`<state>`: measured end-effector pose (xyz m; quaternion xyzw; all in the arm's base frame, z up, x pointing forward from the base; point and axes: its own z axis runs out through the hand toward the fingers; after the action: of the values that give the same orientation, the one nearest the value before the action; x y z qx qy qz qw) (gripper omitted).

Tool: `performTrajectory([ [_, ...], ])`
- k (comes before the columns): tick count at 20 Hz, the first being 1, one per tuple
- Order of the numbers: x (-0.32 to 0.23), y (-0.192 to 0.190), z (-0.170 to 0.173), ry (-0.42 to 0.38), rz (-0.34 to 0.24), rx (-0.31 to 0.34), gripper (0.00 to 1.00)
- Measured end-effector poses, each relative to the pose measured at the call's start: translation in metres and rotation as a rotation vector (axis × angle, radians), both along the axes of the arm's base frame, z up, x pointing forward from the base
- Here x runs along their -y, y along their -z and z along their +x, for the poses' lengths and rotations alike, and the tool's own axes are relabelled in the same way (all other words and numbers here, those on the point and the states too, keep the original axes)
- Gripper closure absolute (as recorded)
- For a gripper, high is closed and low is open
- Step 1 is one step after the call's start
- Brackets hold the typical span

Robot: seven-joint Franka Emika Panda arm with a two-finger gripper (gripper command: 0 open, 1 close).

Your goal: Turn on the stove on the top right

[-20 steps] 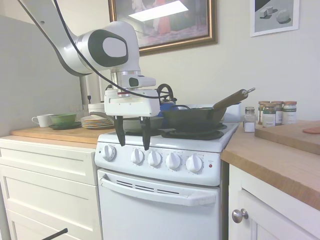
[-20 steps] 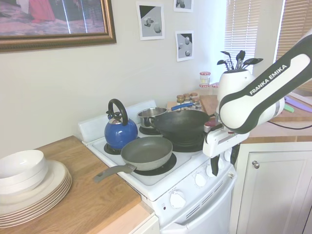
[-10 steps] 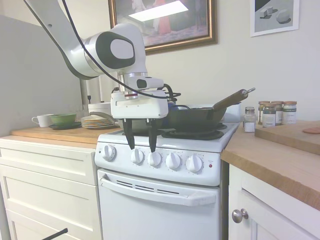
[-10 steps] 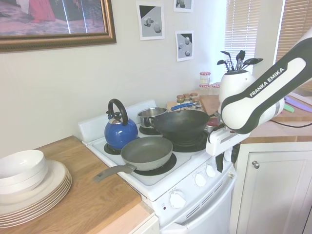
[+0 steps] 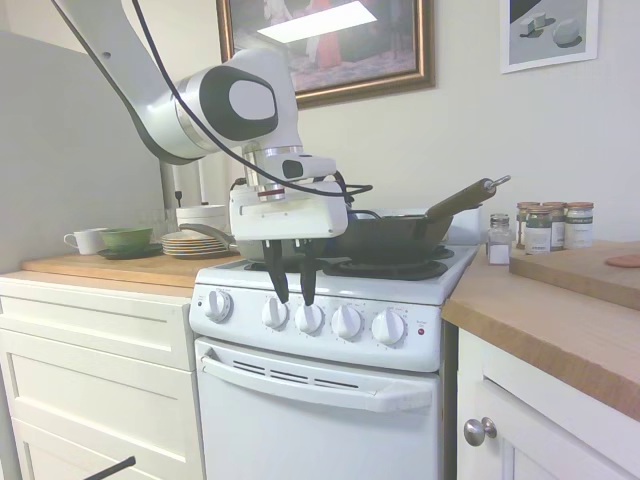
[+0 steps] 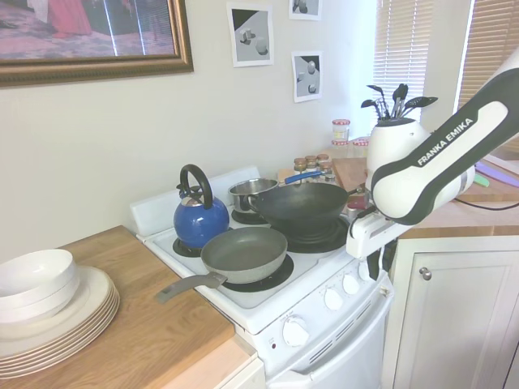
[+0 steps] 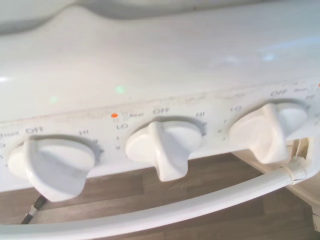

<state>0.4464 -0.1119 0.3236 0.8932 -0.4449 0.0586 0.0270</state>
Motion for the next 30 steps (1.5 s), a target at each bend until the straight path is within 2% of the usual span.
performTrajectory([
  [14, 0.022, -0.006, 0.011, 0.030, -0.014, 0.023, 1.00],
  [30, 0.045, 0.023, 0.032, 0.059, -0.036, 0.020, 1.00],
])
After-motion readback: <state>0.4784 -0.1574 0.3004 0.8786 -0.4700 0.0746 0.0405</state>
